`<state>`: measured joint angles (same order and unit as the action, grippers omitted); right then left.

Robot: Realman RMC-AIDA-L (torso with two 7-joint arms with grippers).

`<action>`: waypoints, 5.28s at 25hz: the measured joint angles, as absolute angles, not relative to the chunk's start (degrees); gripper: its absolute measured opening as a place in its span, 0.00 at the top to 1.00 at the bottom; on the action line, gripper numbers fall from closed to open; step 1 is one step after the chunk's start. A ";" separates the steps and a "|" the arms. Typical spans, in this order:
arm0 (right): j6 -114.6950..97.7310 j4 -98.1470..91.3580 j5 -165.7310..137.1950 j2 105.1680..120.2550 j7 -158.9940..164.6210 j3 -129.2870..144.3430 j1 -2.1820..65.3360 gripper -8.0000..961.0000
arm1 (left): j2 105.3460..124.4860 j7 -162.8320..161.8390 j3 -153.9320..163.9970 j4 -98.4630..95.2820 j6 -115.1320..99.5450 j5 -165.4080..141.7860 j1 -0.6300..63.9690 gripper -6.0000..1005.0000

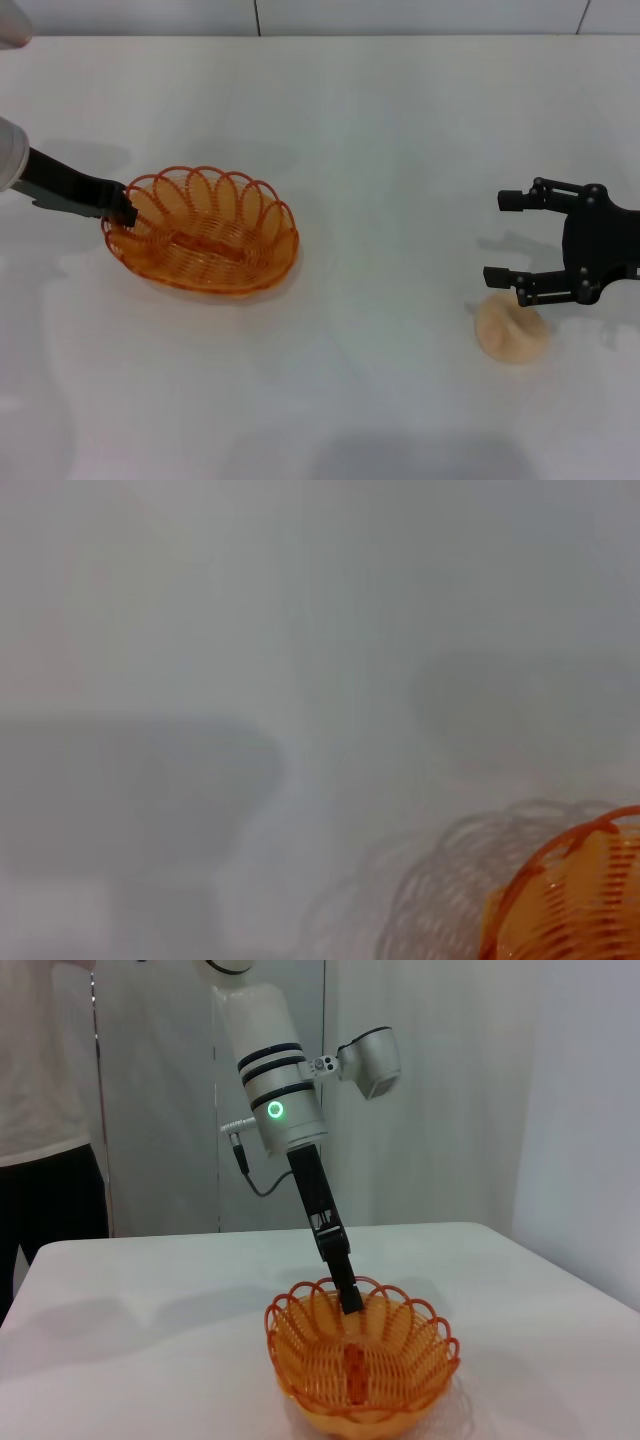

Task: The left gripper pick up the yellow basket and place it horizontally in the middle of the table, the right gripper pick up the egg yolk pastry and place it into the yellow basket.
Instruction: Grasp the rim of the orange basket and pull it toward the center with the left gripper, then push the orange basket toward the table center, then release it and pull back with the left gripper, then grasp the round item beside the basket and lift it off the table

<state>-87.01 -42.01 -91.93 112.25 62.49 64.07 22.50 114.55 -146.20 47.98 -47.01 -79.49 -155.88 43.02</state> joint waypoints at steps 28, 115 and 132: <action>-87.46 -42.27 -91.49 111.92 61.44 63.91 21.83 0.09 | 119.29 -160.32 57.07 -52.35 -78.58 -137.03 39.88 0.92; -90.48 -42.83 -91.80 113.35 62.46 56.54 15.73 0.09 | 118.89 -89.89 61.70 -58.97 -85.16 -111.80 17.99 0.13; -94.69 -59.00 -107.29 114.87 86.23 57.49 15.04 0.09 | 112.45 -69.52 43.13 -42.84 -99.57 -112.97 19.45 0.13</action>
<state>-94.69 -59.00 -107.29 114.87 86.23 57.49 15.04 112.45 -69.52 43.13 -42.84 -99.57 -112.97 19.45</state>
